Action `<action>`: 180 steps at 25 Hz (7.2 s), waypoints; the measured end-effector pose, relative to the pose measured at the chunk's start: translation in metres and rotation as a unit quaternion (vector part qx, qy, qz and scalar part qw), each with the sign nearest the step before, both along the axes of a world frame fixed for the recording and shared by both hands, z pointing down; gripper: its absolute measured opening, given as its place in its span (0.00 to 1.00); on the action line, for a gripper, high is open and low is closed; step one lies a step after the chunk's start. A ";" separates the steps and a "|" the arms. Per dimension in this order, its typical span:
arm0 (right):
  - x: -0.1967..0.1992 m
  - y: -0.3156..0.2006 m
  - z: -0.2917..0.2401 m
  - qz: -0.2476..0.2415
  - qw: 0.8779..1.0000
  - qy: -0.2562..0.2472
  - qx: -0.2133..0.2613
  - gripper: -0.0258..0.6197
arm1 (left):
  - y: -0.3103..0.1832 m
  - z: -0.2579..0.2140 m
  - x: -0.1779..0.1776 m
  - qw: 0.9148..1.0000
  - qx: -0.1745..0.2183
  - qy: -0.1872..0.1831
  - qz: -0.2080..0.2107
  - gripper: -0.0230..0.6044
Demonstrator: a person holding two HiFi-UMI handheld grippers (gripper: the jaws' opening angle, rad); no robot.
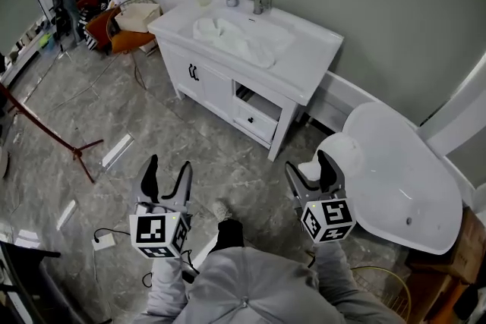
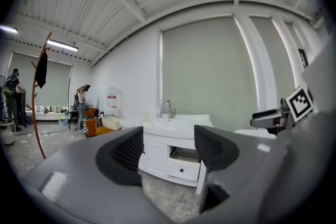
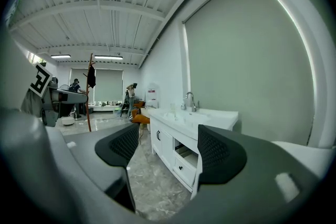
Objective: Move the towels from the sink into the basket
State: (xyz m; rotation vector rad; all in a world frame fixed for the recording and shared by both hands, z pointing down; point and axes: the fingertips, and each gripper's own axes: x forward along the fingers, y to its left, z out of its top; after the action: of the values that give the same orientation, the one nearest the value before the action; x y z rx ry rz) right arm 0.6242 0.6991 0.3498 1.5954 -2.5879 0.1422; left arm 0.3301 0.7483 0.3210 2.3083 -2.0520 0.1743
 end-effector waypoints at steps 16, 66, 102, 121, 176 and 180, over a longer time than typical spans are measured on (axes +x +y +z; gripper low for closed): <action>-0.076 -0.211 0.000 0.041 0.999 -0.022 -0.011 0.58 | -0.245 -0.005 -0.061 0.997 -0.007 -0.015 0.074 0.56; -0.159 -0.620 0.180 -0.070 0.926 0.136 -0.344 0.65 | -0.769 0.185 -0.084 0.802 -0.251 -0.447 0.307 0.62; -0.174 -0.646 0.299 -0.036 0.834 0.212 -0.509 0.66 | -0.789 0.363 -0.076 0.544 -0.393 -0.483 0.563 0.68; -0.175 -0.644 0.277 -0.022 0.846 0.230 -0.481 0.19 | -0.792 0.341 -0.081 0.600 -0.424 -0.435 0.520 0.26; -0.579 -0.670 0.016 -0.255 0.929 0.265 -0.033 0.18 | -0.656 0.060 -0.501 0.983 -0.166 -0.067 -0.029 0.25; -0.645 -0.671 0.007 -0.268 0.927 0.261 -0.019 0.17 | -0.648 0.052 -0.568 0.983 -0.159 -0.073 -0.050 0.25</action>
State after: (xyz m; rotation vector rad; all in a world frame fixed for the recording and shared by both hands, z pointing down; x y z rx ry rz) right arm -0.0210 0.0280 0.3569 0.7183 -2.4386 -0.2422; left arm -0.2382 0.1004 0.3733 2.0513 -2.0191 0.6353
